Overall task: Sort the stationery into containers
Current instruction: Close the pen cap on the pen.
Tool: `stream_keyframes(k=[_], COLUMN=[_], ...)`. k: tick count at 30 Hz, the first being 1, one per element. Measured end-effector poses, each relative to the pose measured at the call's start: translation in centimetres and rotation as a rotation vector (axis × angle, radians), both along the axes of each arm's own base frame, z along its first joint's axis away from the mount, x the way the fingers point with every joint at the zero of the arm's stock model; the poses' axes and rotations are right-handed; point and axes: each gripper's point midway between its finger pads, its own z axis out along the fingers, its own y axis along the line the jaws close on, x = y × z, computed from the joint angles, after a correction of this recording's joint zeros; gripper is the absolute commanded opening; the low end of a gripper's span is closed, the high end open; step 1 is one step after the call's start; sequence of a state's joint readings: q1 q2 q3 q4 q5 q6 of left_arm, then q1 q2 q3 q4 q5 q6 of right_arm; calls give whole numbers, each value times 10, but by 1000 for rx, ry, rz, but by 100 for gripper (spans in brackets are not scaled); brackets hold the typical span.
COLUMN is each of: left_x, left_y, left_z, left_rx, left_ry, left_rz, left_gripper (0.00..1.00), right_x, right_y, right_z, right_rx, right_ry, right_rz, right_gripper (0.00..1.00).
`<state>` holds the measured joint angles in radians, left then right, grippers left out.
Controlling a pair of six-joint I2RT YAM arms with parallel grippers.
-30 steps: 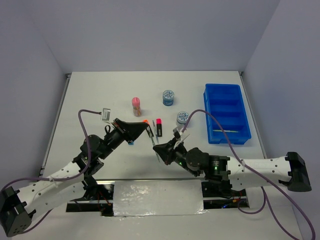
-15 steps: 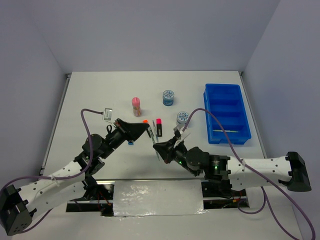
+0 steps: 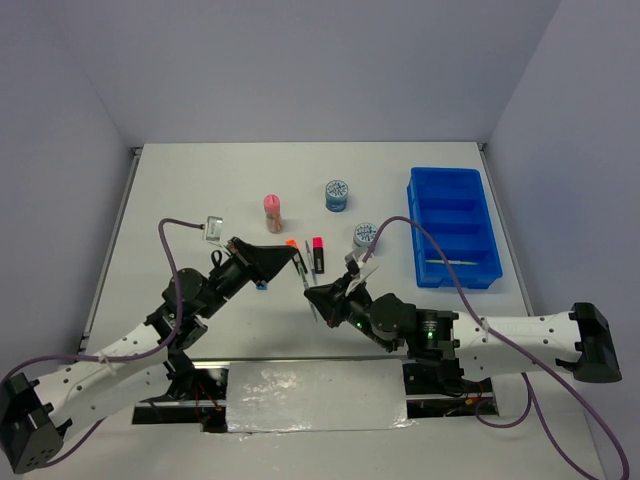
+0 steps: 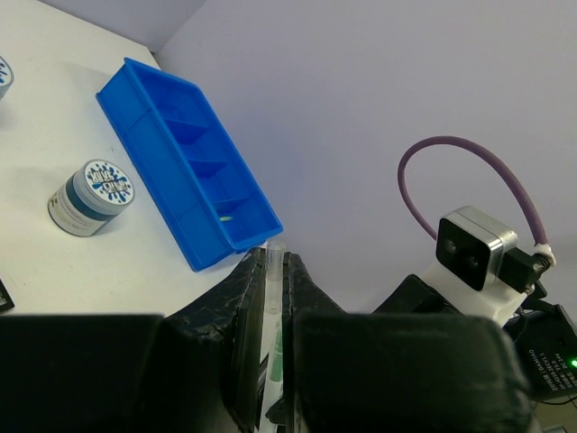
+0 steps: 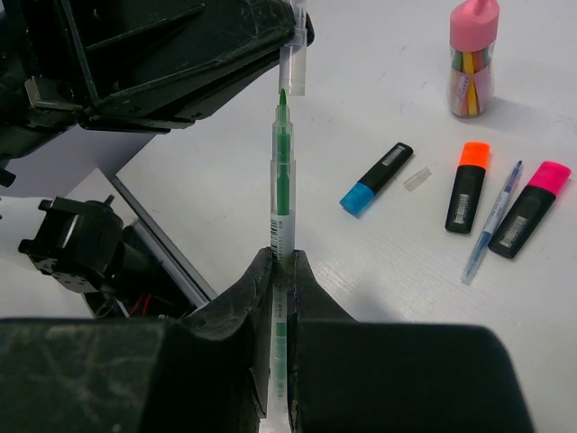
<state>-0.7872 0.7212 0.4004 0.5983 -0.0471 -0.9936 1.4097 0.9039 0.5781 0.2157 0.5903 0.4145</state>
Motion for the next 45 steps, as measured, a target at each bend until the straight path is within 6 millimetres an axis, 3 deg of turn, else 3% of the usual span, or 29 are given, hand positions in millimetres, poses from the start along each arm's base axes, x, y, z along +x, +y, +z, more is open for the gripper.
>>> stream_keyframes(k=[23,45], left_x=[1,4], left_y=[0,-3], left_z=[5,-9], left_rx=[-3,47], left_ry=[-3,17], left_rz=[1,5], left_gripper=[0,0], right_x=[2,4], right_y=[0,-2], right_z=[-10,-10], right_rx=[-29,-46], right_ry=[14,9], right_rz=[-19,-30], right_gripper=[0,0])
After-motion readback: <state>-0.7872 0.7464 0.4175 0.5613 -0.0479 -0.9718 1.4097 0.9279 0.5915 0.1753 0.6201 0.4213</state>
